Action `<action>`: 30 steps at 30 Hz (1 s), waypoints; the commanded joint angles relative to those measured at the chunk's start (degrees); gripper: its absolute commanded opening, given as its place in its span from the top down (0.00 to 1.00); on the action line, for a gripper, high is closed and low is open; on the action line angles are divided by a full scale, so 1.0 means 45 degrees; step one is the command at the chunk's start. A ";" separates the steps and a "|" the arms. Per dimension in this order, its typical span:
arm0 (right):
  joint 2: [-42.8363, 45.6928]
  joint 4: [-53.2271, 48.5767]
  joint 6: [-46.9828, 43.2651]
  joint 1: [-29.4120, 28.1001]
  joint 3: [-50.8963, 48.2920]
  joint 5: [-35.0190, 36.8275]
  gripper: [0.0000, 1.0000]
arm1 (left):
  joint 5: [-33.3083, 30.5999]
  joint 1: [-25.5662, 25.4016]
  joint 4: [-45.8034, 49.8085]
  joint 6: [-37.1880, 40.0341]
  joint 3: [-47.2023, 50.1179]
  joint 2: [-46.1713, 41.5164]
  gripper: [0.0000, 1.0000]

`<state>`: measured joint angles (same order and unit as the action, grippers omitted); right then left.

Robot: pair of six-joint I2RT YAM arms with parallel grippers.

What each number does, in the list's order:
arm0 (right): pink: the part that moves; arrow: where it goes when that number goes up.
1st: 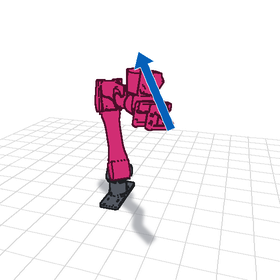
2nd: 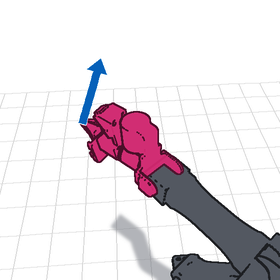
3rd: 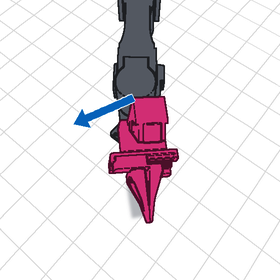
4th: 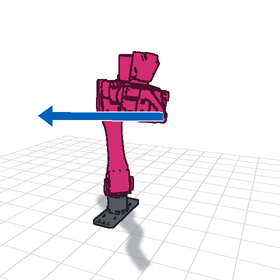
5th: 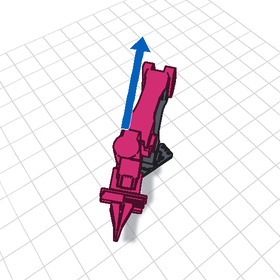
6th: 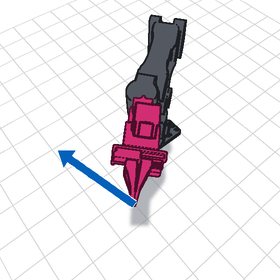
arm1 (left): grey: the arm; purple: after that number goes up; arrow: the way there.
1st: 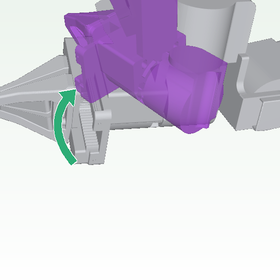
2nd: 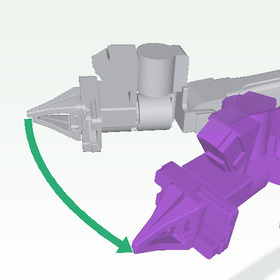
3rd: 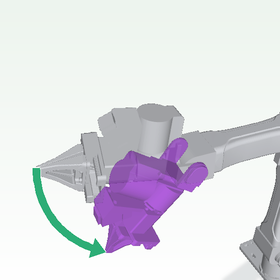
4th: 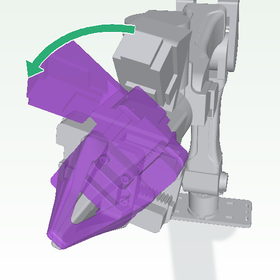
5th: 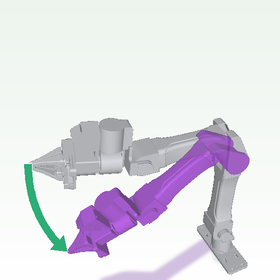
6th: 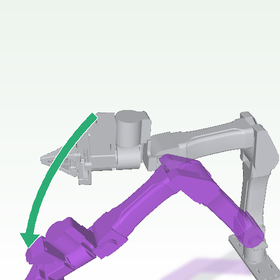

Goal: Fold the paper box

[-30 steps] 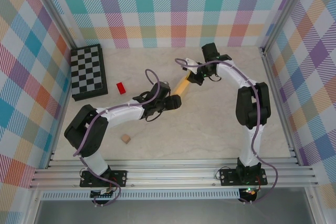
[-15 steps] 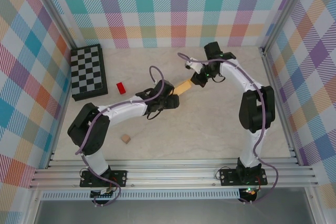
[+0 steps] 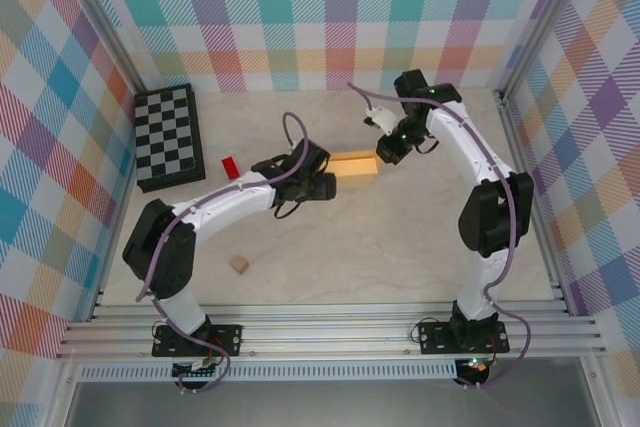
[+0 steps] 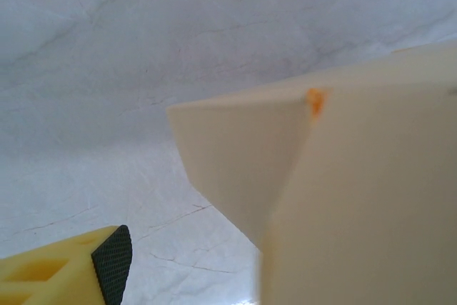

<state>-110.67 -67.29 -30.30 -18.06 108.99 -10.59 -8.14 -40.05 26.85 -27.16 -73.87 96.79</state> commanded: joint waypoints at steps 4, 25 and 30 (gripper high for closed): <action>-0.0289 -0.1311 0.0680 -0.0156 0.0384 0.0494 1.00 | 0.1901 0.1851 0.1852 0.1219 -0.0605 -0.1819 0.32; -0.1187 -0.3114 0.4127 -0.0478 0.1583 0.2846 0.96 | 0.3897 0.0566 0.1451 0.1198 -0.1292 -0.1272 0.59; -0.1165 -0.3084 0.4215 -0.0495 0.1536 0.2800 0.96 | 0.2333 0.0268 0.2344 0.1691 -0.1998 -0.0451 0.60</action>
<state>-115.61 -79.11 -13.80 -19.94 114.65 1.76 8.60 -38.87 33.32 -19.90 -80.55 93.76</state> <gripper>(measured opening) 0.059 0.404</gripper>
